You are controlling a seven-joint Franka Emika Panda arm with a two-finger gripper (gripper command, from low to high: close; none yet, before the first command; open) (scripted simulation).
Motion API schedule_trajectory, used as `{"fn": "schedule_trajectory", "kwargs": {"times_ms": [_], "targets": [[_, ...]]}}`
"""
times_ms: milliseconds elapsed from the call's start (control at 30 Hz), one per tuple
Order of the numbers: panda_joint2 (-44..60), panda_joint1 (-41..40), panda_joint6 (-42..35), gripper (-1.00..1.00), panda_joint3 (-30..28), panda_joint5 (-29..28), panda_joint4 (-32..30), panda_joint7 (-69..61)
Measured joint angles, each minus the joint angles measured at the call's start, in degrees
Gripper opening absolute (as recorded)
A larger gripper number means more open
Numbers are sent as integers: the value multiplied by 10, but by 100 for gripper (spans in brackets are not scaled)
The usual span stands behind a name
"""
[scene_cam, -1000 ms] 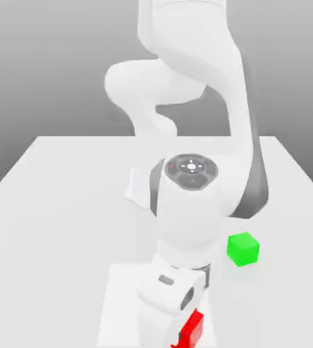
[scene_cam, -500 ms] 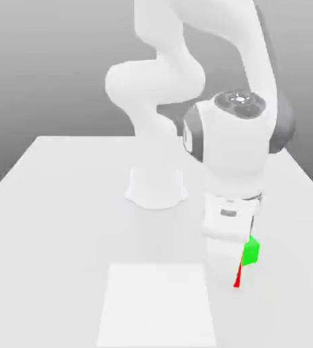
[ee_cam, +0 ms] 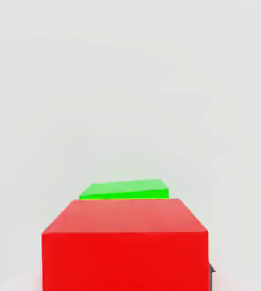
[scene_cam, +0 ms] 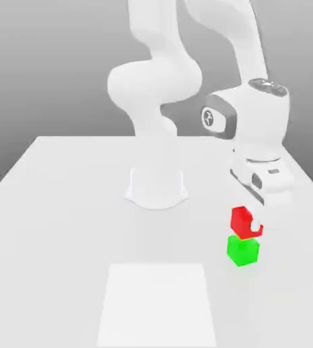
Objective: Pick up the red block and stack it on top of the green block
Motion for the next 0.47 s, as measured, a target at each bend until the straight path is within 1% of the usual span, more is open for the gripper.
{"fn": "schedule_trajectory", "kwargs": {"times_ms": [233, 467], "targets": [[2, -4, 2, 100, 1, 0, 0, 0], [-129, 7, -123, 100, 0, 23, -5, -16]]}}
